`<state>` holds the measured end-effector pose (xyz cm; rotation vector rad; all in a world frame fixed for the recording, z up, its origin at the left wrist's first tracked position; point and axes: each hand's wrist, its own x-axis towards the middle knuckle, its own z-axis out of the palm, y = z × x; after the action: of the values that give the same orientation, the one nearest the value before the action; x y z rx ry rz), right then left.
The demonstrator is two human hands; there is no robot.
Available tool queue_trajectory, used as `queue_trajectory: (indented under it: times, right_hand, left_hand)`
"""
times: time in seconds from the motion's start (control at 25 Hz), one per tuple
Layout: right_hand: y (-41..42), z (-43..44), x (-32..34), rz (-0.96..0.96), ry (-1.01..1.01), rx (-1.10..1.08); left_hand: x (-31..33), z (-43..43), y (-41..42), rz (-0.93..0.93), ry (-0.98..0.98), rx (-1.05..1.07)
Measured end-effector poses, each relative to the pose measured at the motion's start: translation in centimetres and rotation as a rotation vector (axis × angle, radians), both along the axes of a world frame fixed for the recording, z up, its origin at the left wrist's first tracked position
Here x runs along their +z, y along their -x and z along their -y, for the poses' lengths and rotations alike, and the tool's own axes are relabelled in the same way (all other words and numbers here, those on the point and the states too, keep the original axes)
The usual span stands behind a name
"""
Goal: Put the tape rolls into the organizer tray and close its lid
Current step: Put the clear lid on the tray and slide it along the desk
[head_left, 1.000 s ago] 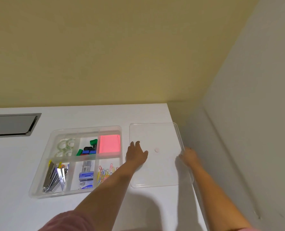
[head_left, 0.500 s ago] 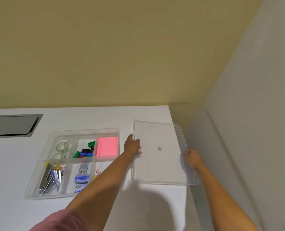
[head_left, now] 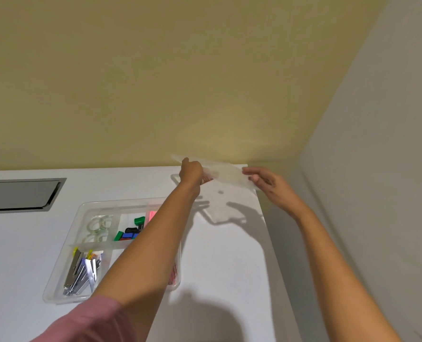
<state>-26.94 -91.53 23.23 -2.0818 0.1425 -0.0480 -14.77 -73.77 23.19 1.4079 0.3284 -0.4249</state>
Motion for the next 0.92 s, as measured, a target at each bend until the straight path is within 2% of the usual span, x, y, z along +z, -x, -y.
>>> queue_trajectory:
  times: [0.12, 0.24, 0.32, 0.4, 0.56, 0.68, 0.92]
  right_hand:
    - [-1.3, -2.4, 2.0, 0.072, 0.287, 0.080]
    - [-2.8, -4.3, 2.4, 0.326, 0.365, -0.162]
    - [-3.4, -5.2, 3.1, 0.421, 0.295, -0.266]
    - [-3.8, -6.1, 3.7, 0.447, 0.223, -0.280]
    - [-4.5, -8.6, 5.3, 0.511, 0.237, -0.326]
    - [-4.9, -11.0, 7.2, 0.588, 0.163, -0.402]
    - [-6.0, -13.5, 9.2, 0.524, -0.086, -0.547]
  left_hand:
    - [1.9, -1.8, -1.2, 0.069, 0.050, 0.029]
    - [3.8, -4.3, -1.5, 0.151, 0.111, 0.003]
    - [4.2, -6.1, -1.8, 0.233, 0.028, 0.001]
    - [4.2, -8.2, -2.3, 0.280, -0.092, 0.031]
    - [3.7, -12.0, -2.9, 0.253, -0.107, 0.094]
    - [3.9, -14.2, -3.6, 0.261, -0.127, 0.120]
    - [5.1, -18.8, -5.3, 0.324, -0.314, 0.135]
